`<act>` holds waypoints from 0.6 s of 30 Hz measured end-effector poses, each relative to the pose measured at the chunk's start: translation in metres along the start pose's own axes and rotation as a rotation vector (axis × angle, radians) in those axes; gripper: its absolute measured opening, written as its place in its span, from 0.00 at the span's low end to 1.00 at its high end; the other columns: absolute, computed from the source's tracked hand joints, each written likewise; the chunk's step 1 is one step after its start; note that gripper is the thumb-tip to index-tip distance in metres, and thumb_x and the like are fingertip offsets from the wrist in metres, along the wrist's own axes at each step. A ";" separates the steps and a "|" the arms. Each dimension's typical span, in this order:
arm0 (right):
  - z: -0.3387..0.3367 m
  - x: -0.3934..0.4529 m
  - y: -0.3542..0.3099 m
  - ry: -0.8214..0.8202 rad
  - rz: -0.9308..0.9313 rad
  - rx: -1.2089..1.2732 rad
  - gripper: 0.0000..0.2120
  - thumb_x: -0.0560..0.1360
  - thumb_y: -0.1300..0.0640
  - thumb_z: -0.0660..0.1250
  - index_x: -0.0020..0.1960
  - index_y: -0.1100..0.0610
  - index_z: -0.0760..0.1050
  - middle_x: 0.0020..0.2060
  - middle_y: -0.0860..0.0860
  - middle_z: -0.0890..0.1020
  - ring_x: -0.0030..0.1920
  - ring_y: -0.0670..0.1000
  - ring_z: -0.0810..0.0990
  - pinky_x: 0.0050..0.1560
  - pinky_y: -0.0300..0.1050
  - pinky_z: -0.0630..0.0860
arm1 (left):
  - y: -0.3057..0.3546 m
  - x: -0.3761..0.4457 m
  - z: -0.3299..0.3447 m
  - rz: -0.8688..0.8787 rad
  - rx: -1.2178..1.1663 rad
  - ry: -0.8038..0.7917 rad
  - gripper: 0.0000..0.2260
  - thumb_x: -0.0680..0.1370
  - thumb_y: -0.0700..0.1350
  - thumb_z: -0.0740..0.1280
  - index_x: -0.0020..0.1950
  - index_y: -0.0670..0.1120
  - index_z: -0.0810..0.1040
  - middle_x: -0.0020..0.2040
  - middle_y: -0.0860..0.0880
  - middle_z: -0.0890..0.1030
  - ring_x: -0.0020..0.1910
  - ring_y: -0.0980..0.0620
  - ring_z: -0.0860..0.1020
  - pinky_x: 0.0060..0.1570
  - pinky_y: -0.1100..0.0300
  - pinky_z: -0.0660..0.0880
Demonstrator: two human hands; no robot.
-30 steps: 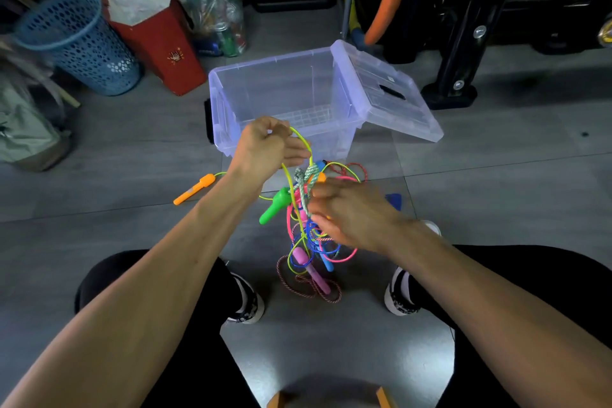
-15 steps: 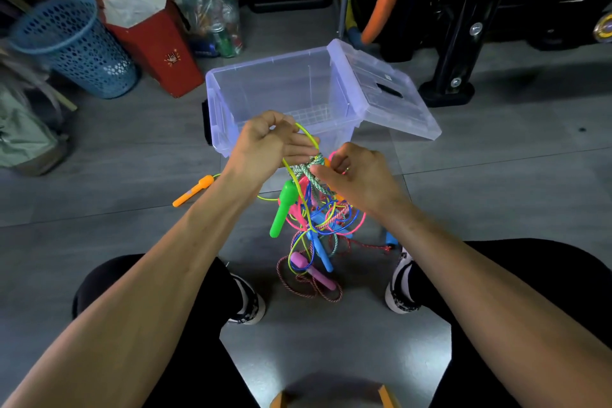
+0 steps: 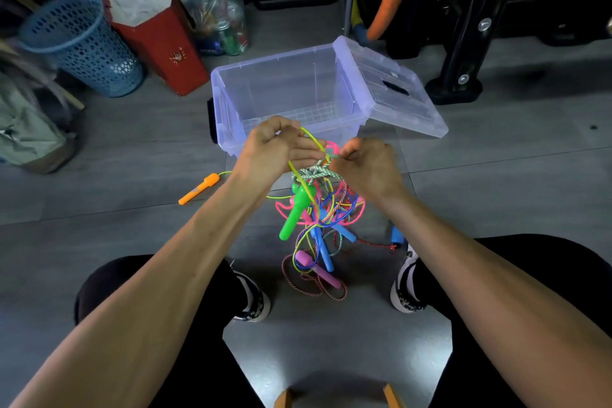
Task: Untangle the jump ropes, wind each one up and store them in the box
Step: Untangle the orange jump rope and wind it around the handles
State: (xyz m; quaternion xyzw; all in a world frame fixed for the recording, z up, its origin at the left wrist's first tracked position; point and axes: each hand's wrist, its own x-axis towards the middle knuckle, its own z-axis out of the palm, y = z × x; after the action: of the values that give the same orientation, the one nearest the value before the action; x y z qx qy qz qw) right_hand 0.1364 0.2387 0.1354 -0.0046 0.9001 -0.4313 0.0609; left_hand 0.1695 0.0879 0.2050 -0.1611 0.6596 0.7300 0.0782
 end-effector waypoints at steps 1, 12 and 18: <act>-0.003 0.001 0.001 -0.002 0.039 0.037 0.06 0.69 0.57 0.71 0.34 0.55 0.79 0.26 0.48 0.78 0.28 0.40 0.73 0.31 0.26 0.66 | 0.001 0.000 -0.002 0.007 -0.020 0.011 0.08 0.83 0.36 0.55 0.45 0.42 0.69 0.44 0.36 0.82 0.33 0.47 0.84 0.38 0.58 0.81; 0.001 -0.004 0.011 -0.208 -0.036 0.274 0.11 0.66 0.47 0.74 0.35 0.50 0.73 0.30 0.48 0.81 0.32 0.46 0.78 0.40 0.45 0.76 | 0.000 -0.001 -0.007 0.038 -0.046 0.032 0.07 0.83 0.38 0.57 0.46 0.42 0.69 0.41 0.39 0.84 0.35 0.47 0.83 0.39 0.59 0.80; 0.004 0.000 0.006 -0.056 -0.038 0.275 0.09 0.67 0.59 0.75 0.38 0.49 0.76 0.30 0.45 0.80 0.33 0.44 0.78 0.41 0.41 0.76 | 0.002 -0.002 -0.005 0.049 -0.062 -0.001 0.08 0.83 0.38 0.56 0.44 0.41 0.69 0.40 0.40 0.84 0.35 0.46 0.83 0.40 0.57 0.81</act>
State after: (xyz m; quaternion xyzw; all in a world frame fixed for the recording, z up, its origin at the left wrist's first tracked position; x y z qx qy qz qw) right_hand 0.1373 0.2396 0.1278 -0.0253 0.8301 -0.5515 0.0779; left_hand 0.1715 0.0833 0.2071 -0.1468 0.6403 0.7519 0.0554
